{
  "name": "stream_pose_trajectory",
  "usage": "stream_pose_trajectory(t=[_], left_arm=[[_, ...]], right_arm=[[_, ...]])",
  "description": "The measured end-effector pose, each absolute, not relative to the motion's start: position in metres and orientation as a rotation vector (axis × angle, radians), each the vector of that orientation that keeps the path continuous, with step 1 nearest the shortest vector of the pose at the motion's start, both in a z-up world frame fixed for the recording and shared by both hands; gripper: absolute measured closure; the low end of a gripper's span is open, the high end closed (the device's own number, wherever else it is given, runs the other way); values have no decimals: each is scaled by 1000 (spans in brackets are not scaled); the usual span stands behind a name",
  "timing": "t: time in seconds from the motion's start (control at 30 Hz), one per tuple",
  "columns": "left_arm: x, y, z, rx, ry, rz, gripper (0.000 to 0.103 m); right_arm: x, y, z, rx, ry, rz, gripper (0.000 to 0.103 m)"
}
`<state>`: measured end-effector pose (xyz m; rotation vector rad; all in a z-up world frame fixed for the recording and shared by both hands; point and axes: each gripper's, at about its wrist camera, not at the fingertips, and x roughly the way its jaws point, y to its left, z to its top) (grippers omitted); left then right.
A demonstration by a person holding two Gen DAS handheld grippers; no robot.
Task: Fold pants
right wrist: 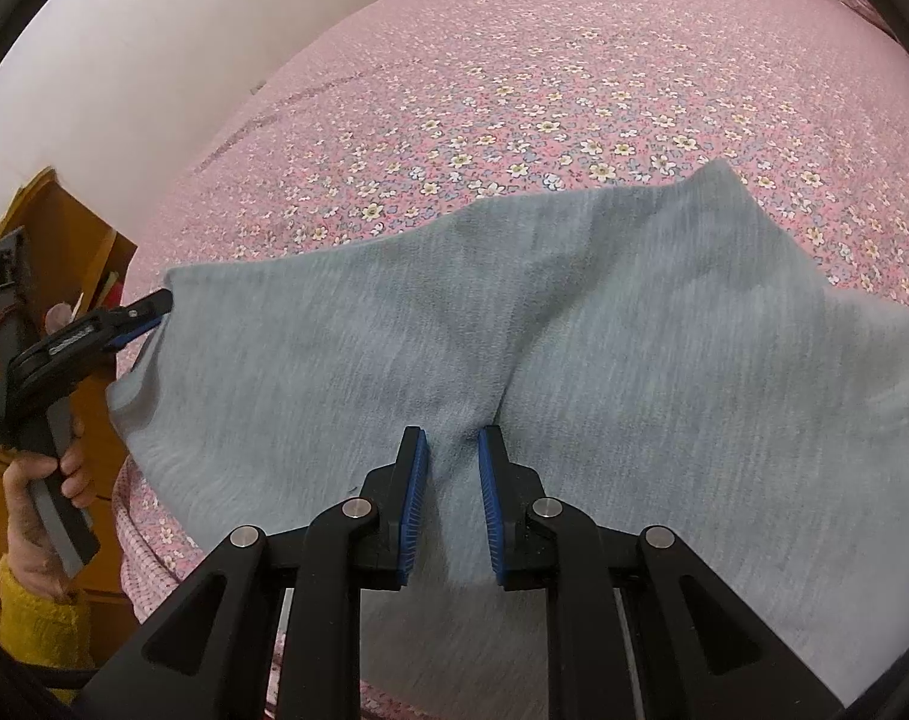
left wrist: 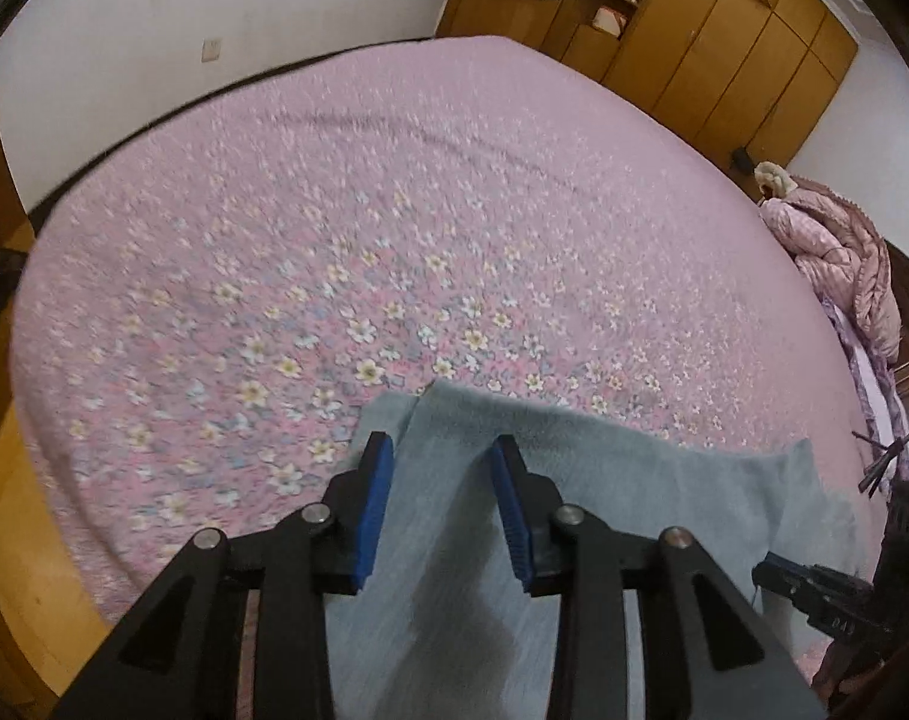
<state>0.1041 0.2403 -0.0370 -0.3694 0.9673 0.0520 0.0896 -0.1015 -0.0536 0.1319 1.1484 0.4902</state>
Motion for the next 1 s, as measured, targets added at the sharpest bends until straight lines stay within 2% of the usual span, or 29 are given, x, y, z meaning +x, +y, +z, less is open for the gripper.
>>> stream_pose_trajectory(t=[0.07, 0.13, 0.2, 0.57, 0.6, 0.63, 0.7, 0.87, 1.0], left_arm=[[105, 239, -43, -388, 962, 51, 66], [102, 235, -44, -390, 935, 39, 58], [101, 232, -46, -375, 919, 26, 55], [124, 228, -55, -358, 875, 1, 53], [124, 231, -55, -361, 873, 6, 58], [124, 231, -54, -355, 868, 15, 76], [121, 233, -51, -361, 859, 8, 94], [95, 230, -21, -384, 768, 28, 98], [71, 224, 17, -338, 761, 89, 98]], right_arm=[[89, -102, -54, 135, 1146, 490, 84], [88, -102, -54, 137, 1146, 491, 84], [88, -103, -54, 139, 1145, 492, 84], [87, -107, -54, 150, 1144, 493, 84], [88, -107, -54, 150, 1145, 494, 84], [88, -107, -54, 150, 1145, 494, 84], [88, -107, -54, 150, 1145, 495, 84], [87, -108, -52, 151, 1139, 493, 84], [89, -115, -32, 165, 1043, 482, 84]])
